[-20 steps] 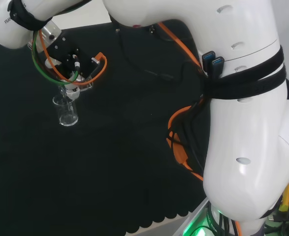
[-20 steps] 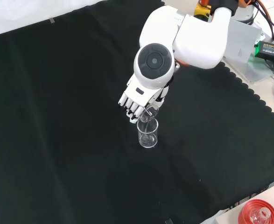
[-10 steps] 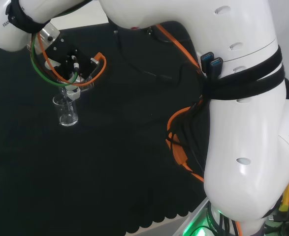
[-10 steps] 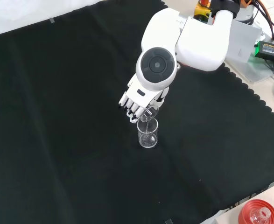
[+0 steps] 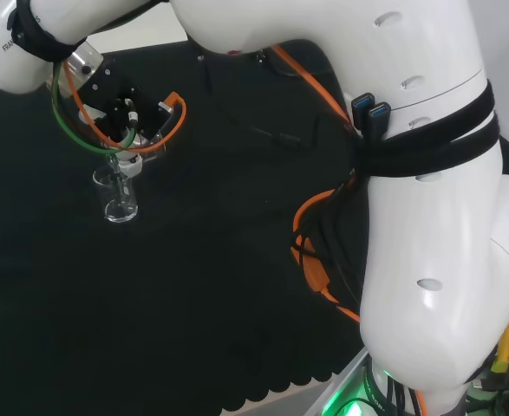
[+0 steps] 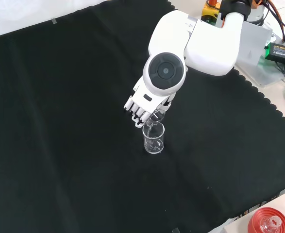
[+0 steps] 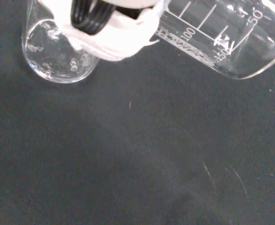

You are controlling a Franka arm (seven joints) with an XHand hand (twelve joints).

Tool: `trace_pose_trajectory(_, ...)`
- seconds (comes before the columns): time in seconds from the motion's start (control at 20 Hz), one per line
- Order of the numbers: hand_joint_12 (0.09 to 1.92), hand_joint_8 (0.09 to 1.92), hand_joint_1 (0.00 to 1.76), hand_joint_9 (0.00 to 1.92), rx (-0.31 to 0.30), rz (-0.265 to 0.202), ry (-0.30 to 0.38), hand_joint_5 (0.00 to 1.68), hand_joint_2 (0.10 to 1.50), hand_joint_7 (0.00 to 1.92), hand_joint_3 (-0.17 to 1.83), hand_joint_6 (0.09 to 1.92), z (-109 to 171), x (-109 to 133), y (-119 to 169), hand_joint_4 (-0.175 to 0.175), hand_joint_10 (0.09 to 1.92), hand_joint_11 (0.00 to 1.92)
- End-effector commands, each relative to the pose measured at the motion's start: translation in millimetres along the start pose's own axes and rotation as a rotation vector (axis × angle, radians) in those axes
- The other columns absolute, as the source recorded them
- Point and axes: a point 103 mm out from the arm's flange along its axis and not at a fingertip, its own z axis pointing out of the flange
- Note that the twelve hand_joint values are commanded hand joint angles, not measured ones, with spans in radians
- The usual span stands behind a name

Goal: Pour the water from the handheld beaker into the one on the table.

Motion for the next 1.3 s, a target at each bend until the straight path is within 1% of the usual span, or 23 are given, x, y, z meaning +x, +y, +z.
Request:
trace_pose_trajectory(0.05,1.14,0.09,1.28,1.07,0.003,-0.001,-0.006,1.21,1.05,1.56,-0.17,0.65,-0.2,0.9,-0.4,0.005,0.62,0.63)
trace_pose_trajectory(0.8,1.13,0.09,1.28,1.07,0.001,0.004,-0.032,1.21,1.05,1.56,-0.17,0.65,-6.1,2.5,-2.6,0.006,0.62,0.63)
trace_pose_trajectory(1.3,1.13,0.09,1.28,1.07,0.003,0.003,-0.031,1.21,1.05,1.56,-0.17,0.65,-6.2,2.4,-3.3,0.006,0.62,0.63)
